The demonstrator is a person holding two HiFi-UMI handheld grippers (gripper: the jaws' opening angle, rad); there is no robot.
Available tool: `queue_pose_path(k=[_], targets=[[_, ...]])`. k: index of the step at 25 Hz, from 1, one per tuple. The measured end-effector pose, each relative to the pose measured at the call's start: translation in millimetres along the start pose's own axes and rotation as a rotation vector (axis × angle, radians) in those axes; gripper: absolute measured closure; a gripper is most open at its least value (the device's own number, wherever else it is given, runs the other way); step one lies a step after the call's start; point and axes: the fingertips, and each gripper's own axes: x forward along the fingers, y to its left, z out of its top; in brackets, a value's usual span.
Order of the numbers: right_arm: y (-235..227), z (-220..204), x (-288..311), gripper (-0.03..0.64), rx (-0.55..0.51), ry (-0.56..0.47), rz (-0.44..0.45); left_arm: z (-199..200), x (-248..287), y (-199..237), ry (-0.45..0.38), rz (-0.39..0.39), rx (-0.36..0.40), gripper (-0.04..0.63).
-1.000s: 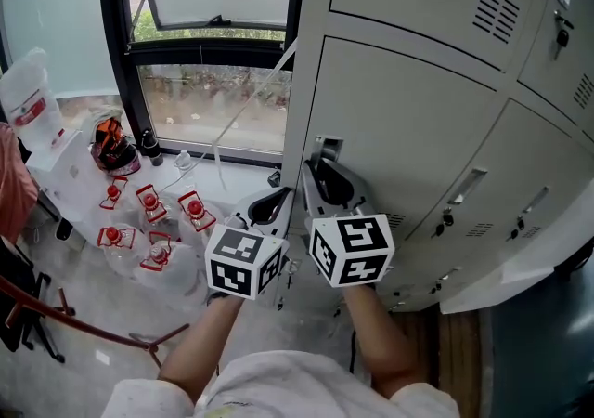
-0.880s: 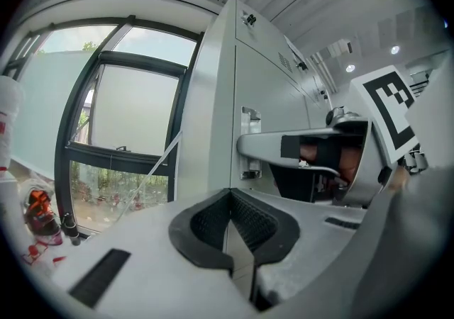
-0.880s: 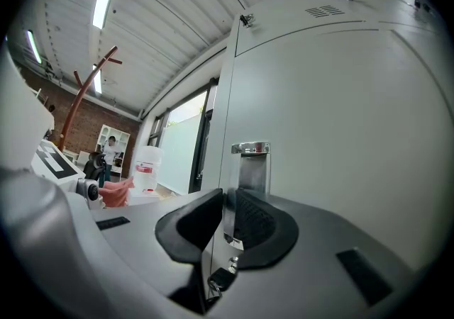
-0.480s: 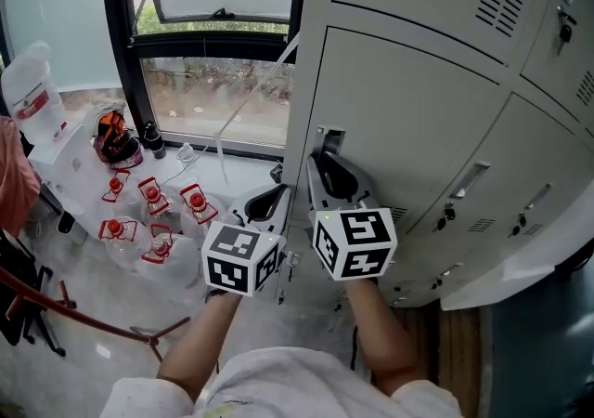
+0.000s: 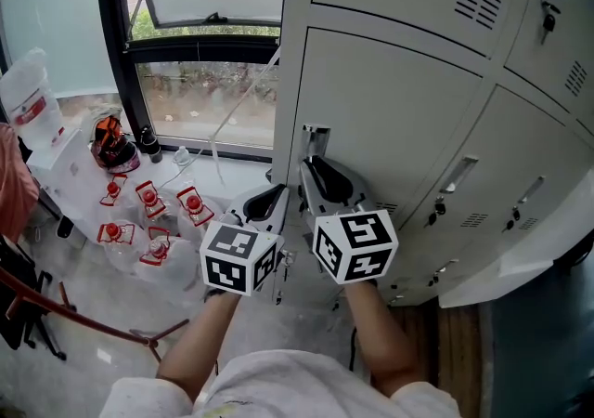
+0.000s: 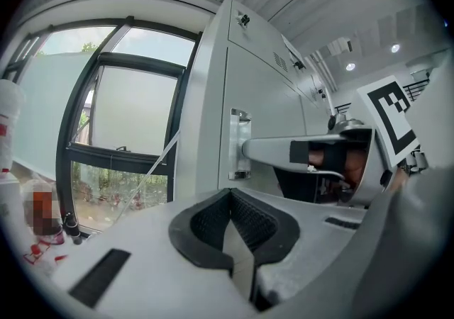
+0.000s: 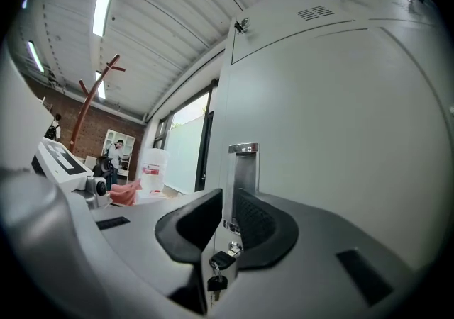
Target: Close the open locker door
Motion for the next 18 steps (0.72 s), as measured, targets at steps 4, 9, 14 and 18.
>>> queue_pose_path(k=[4,9,14,18], targets=[[-3,-2,-11,0.568,-0.009,0.005,0.003,0,0,-6,0.001,0.008,-0.006,0.588],[-12,-6,-27,0.568,0.005,0.011,-0.005,0,-3,-15,0.006,0.027,-0.005,0.588],[-15,-12,-45,0.574,0.010,0.028,0.000,-5,-8,-25,0.021,0.051,-0.018,0.588],[-16,-16,-61,0.578,-0.001,0.040,0.006,-6,-10,-42,0.025,0.051,-0.019,0.588]])
